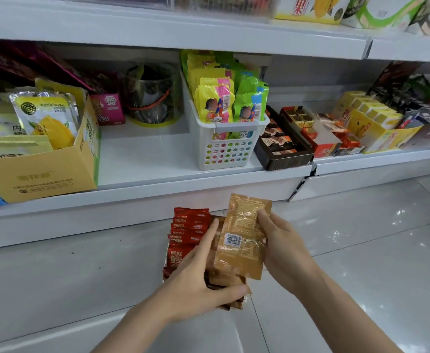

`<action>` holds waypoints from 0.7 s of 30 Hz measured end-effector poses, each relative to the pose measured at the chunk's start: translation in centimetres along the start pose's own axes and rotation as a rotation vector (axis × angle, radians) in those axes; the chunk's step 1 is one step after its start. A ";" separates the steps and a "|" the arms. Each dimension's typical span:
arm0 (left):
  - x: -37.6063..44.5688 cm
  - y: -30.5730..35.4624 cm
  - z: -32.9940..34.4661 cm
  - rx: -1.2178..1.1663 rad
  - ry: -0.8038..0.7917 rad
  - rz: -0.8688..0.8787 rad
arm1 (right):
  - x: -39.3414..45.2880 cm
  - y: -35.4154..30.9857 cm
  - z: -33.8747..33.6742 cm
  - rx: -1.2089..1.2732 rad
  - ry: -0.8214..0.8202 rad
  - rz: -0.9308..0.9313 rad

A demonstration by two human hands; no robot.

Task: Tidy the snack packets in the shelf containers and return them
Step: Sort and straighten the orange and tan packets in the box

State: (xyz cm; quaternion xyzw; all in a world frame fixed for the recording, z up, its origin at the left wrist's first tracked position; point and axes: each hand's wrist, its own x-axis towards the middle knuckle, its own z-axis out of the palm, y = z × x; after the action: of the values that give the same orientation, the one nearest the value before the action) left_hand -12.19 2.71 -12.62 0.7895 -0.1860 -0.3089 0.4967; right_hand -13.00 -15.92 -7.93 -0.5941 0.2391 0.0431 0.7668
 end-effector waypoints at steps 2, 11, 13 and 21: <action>0.3 0.2 -0.2 -0.123 0.038 -0.043 | 0.1 -0.6 -0.6 -0.016 0.040 -0.020; 1.0 0.9 0.0 -0.200 0.028 -0.008 | -0.3 -0.2 -0.5 0.046 0.039 -0.003; 1.1 0.6 0.1 -0.217 0.033 0.006 | -0.2 0.1 -0.3 0.085 0.024 0.017; 1.2 -0.2 0.4 -0.159 0.120 0.039 | -0.4 0.4 0.1 -0.177 0.161 -0.037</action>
State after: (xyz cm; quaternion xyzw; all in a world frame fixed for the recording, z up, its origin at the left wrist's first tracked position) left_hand -11.52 1.79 -13.29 0.7608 -0.1463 -0.2650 0.5741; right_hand -13.49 -15.65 -8.13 -0.6652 0.2842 0.0020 0.6905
